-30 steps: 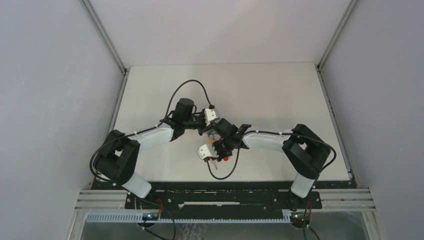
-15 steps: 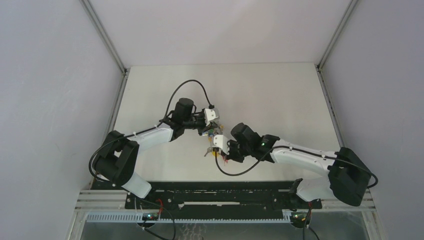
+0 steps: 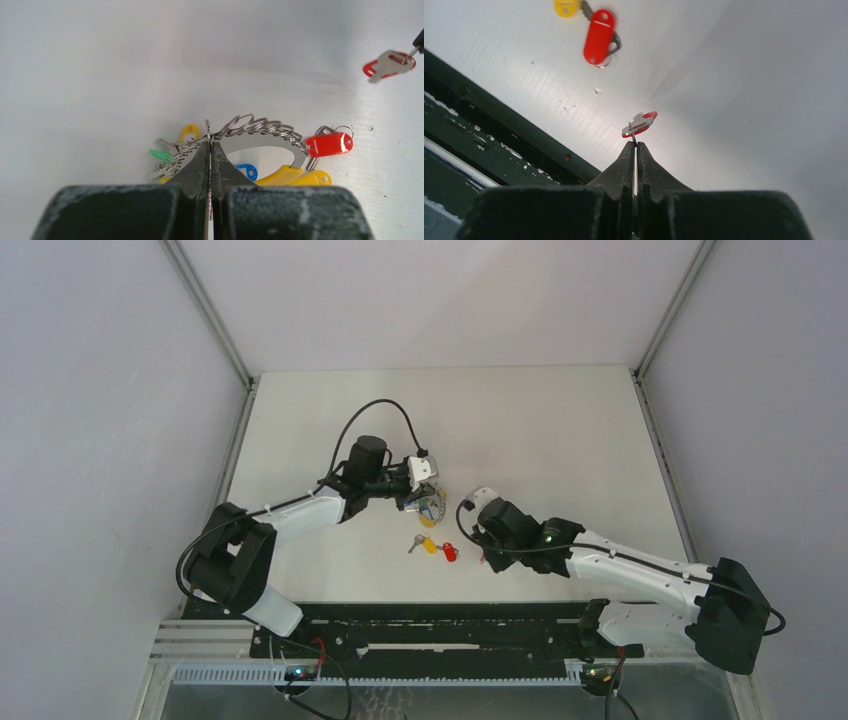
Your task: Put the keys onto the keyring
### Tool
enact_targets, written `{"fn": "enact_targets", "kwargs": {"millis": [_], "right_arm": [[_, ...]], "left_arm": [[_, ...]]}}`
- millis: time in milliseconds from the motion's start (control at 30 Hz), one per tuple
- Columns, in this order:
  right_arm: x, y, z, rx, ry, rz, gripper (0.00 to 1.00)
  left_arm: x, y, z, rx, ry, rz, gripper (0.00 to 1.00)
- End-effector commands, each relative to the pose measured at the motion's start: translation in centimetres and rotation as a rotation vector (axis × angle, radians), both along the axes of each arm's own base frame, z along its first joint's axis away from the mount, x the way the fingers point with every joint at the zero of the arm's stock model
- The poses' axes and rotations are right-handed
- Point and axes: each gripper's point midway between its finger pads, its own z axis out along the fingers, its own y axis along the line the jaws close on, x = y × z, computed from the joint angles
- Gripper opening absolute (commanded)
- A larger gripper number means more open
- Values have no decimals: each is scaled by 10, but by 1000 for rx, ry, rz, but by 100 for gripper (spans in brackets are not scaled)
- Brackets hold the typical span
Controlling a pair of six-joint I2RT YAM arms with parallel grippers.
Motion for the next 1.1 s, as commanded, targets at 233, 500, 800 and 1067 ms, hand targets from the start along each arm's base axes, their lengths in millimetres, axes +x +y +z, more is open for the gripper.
{"fn": "enact_targets", "kwargs": {"millis": [233,500,800,1067], "right_arm": [[37,-34,-10,-35,42,-354,0],[87,-31,-27,-93,17,-360,0],[112,-23,-48,-122,37,-371,0],[113,-19,-32,-78,40,-364,8]], "left_arm": [[-3,-2,22,-46,-41,-16,0],[-4,-1,24,-47,-46,-16,0],[-4,-1,23,-44,-44,-17,0],[-4,0,23,-45,-47,-14,0]]}}
